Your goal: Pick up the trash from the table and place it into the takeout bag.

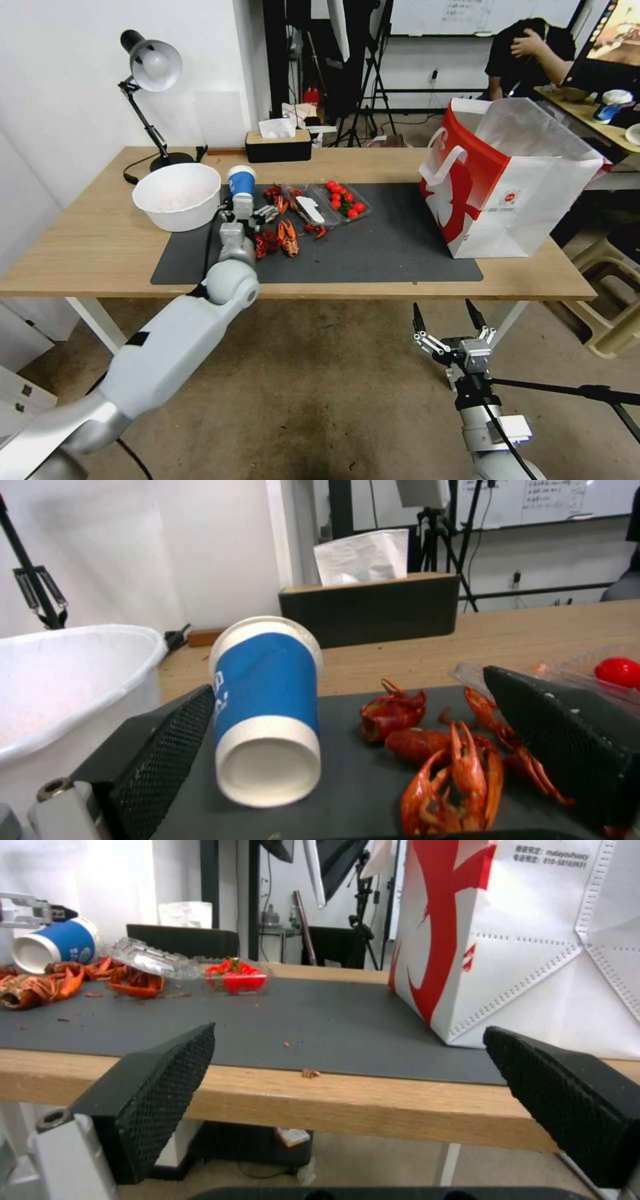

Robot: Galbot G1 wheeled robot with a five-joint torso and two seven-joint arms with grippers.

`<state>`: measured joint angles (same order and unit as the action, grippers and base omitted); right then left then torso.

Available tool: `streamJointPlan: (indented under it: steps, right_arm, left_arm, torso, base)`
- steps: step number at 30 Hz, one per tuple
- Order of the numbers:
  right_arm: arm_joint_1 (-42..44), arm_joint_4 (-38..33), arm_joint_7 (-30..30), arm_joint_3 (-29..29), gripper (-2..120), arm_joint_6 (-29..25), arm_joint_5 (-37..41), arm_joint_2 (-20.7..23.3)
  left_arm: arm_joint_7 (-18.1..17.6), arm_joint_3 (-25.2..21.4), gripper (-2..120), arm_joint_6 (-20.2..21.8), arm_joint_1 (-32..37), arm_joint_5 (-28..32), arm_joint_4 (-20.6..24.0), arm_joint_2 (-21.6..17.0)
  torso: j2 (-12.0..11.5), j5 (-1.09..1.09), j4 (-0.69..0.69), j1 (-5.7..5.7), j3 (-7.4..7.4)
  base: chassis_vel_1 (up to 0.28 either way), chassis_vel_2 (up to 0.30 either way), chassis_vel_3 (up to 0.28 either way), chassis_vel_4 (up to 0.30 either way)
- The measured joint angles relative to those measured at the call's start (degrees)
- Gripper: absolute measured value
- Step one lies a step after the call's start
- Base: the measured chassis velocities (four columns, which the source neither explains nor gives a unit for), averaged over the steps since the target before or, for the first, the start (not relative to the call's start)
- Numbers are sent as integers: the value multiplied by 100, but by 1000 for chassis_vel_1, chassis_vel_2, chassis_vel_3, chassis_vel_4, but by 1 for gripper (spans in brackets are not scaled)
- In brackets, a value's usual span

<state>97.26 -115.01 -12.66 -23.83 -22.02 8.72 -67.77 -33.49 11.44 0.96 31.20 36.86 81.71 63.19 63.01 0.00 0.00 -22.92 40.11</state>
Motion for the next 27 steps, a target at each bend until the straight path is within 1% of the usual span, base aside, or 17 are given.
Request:
streamJointPlan:
  steps: [2, 3, 6, 10, 11, 13, 19, 22, 23, 25, 27]
  right_arm:
    - [13, 0, -1, -12, 100, -11, 12, 10]
    - [13, 0, -1, -12, 100, -11, 12, 10]
    - [27, 0, 0, -25, 100, -25, 29, 14]
    - [29, 0, 0, -28, 100, -30, 35, 20]
    - [28, 0, -1, -31, 100, -31, 42, 27]
    - [26, 0, 0, -34, 100, -32, 51, 31]
    - [54, 4, -1, -73, 100, -64, 82, 32]
    - [92, 19, -2, -80, 100, -94, 85, 40]
    - [92, 19, -2, -80, 100, -94, 85, 40]
    - [127, 20, -3, -66, 100, -112, 77, 78]
    - [130, 19, -5, -65, 100, -113, 77, 87]
  left_arm:
    - [-36, 59, 100, 37, -136, 7, -213, 87]
    - [-36, 59, 100, 37, -136, 7, -213, 87]
    - [-139, 130, 100, 212, -298, 48, -419, 152]
    - [-210, 160, 100, 337, -367, 103, -474, 180]
    - [-298, 206, 100, 481, -462, 152, -555, 217]
    - [-377, 282, 100, 621, -598, 207, -670, 250]
    - [-488, 399, 100, 821, -812, 375, -817, 301]
    - [-634, 447, 100, 1046, -907, 517, -896, 340]
    - [-634, 447, 100, 1046, -907, 517, -896, 340]
    - [-808, 449, 100, 1222, -973, 650, -990, 404]
    - [-839, 445, 100, 1254, -1008, 677, -1100, 449]
  torso:
    - [0, 0, 0, 0, 0]
    - [0, 0, 0, 0, 0]
    - [0, 0, 1, 0, 0]
    - [1, 0, 1, 0, 0]
    - [1, 0, 1, 0, 0]
    - [1, 0, 0, 0, 0]
    - [1, 0, 0, 0, -1]
    - [1, 0, -1, 0, 0]
    - [1, 0, -1, 0, 0]
    - [1, 1, 1, 1, -1]
    - [1, -1, 0, 1, 0]
  base:
    - [0, 0, 0, 0]
    - [0, 0, 0, 0]
    - [0, 0, 0, 0]
    - [0, 0, 0, 0]
    - [0, 0, 0, 0]
    - [0, 0, 0, 0]
    - [0, 0, 0, 0]
    - [0, 0, 0, 0]
    - [0, 0, 0, 0]
    - [0, 0, 0, 0]
    - [0, 0, 0, 0]
